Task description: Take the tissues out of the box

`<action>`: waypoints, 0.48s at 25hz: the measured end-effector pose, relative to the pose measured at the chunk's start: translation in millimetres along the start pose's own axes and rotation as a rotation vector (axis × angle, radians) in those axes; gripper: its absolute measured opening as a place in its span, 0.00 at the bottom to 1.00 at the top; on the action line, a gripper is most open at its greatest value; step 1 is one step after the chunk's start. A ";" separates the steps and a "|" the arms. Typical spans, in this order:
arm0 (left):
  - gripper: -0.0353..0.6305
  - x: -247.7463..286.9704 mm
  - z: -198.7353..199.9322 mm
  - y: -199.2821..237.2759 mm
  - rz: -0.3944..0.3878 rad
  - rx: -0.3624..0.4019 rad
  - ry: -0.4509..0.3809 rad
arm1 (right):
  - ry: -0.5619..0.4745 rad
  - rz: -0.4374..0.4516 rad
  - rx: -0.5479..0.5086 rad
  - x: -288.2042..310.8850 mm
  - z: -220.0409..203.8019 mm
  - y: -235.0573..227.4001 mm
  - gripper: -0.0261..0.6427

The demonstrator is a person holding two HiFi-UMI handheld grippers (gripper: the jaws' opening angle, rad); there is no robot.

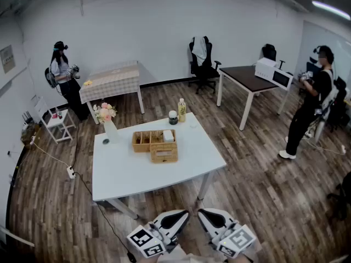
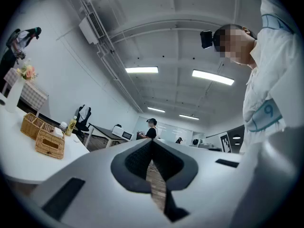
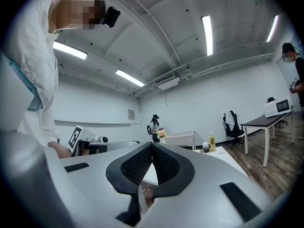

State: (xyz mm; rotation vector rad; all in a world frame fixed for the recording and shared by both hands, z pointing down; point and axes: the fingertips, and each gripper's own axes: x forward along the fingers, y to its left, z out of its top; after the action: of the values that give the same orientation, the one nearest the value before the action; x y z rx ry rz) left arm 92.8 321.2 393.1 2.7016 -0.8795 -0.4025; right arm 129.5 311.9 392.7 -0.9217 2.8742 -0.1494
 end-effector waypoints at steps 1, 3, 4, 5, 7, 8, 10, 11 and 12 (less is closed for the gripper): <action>0.05 0.2 0.2 -0.2 -0.002 -0.003 0.000 | 0.017 -0.004 0.004 -0.5 -0.3 0.5 0.09; 0.05 0.9 1.0 -0.1 -0.004 -0.009 -0.002 | 0.041 -0.011 0.009 -1.2 -0.6 0.9 0.09; 0.05 1.4 1.5 0.2 -0.005 -0.012 -0.003 | 0.045 -0.012 0.010 -1.3 -0.5 0.6 0.09; 0.05 2.1 2.0 0.5 -0.006 -0.015 -0.004 | 0.046 -0.013 0.011 -1.4 -0.5 0.0 0.09; 0.05 3.4 2.3 1.1 -0.009 -0.021 -0.004 | 0.044 -0.014 0.016 -1.7 -0.4 -1.6 0.09; 0.05 3.9 1.9 1.5 -0.009 -0.023 -0.002 | 0.039 -0.012 0.024 -1.9 0.0 -2.4 0.09; 0.05 4.5 0.7 3.0 -0.007 -0.026 0.000 | 0.026 0.002 0.053 -1.7 -0.2 -3.4 0.09; 0.05 4.9 0.1 4.0 -0.006 -0.028 0.001 | 0.022 0.014 0.071 -0.9 -1.2 -3.7 0.09; 0.05 5.6 -0.5 4.8 -0.006 -0.029 0.001 | 0.019 0.023 0.085 0.1 -2.6 -4.2 0.09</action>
State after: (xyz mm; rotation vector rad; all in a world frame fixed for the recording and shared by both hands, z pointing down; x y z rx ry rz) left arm 94.7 314.1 394.2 2.6783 -0.8591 -0.4122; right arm 131.5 308.6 395.8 -0.8757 2.8700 -0.2777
